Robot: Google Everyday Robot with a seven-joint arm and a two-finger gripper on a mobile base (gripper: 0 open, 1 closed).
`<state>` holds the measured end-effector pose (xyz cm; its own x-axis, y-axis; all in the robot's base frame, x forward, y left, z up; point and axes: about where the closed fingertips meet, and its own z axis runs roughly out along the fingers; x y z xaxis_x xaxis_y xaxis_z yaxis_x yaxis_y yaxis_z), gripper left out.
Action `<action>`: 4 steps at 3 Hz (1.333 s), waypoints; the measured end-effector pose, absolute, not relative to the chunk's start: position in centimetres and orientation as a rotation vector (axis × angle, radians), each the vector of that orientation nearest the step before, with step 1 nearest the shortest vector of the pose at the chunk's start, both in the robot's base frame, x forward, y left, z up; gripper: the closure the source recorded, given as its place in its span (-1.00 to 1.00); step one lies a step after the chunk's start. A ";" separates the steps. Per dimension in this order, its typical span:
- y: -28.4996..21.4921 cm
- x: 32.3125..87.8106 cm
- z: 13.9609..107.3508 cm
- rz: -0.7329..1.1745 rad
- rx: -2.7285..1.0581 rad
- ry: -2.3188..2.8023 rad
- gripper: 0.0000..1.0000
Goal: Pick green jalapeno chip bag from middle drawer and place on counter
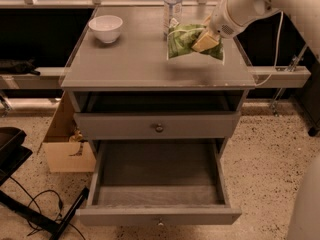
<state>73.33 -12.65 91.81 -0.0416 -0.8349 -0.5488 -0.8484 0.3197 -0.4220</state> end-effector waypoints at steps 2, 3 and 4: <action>-12.6 73.7 91.4 0.024 -1.491 1.848 0.16; -12.6 73.7 91.4 0.024 -1.491 1.848 -0.31; -12.5 73.7 91.4 0.024 -1.491 1.846 -0.77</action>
Offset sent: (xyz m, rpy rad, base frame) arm 0.0035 0.0007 -0.0040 0.0027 -0.0017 -0.0015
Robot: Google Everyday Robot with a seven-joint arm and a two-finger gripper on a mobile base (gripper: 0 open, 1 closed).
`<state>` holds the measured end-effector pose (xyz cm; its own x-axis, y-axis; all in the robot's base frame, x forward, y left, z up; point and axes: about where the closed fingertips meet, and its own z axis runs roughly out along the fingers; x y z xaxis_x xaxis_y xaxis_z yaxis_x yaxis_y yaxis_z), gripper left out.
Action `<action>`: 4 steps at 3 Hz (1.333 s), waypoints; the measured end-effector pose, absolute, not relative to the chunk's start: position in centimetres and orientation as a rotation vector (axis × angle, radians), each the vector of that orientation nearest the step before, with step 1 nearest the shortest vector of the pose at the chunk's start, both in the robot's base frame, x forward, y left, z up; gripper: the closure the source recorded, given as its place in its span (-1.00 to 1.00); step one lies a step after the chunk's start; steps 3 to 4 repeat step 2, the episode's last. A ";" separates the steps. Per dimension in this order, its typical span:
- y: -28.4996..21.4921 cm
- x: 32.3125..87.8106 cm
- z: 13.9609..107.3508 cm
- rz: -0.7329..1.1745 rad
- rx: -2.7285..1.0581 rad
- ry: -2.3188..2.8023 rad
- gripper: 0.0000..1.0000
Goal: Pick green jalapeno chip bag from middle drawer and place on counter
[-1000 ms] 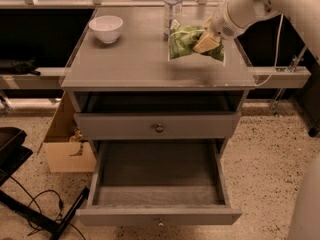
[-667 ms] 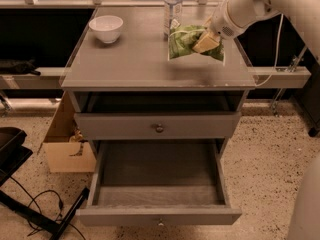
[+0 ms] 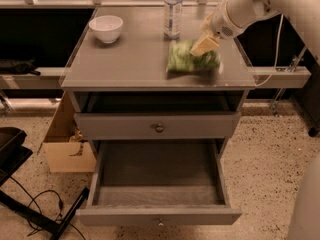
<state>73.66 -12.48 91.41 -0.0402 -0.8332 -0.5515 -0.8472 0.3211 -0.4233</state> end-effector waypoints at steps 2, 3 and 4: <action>-11.6 69.3 99.6 -0.123 -1.463 1.725 -1.00; -11.6 69.3 99.6 -0.123 -1.463 1.725 -1.00; -11.6 69.3 99.6 -0.123 -1.463 1.725 -1.00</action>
Offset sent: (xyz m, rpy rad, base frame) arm -0.0874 0.0151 0.1566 -0.0726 -0.3066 -0.0088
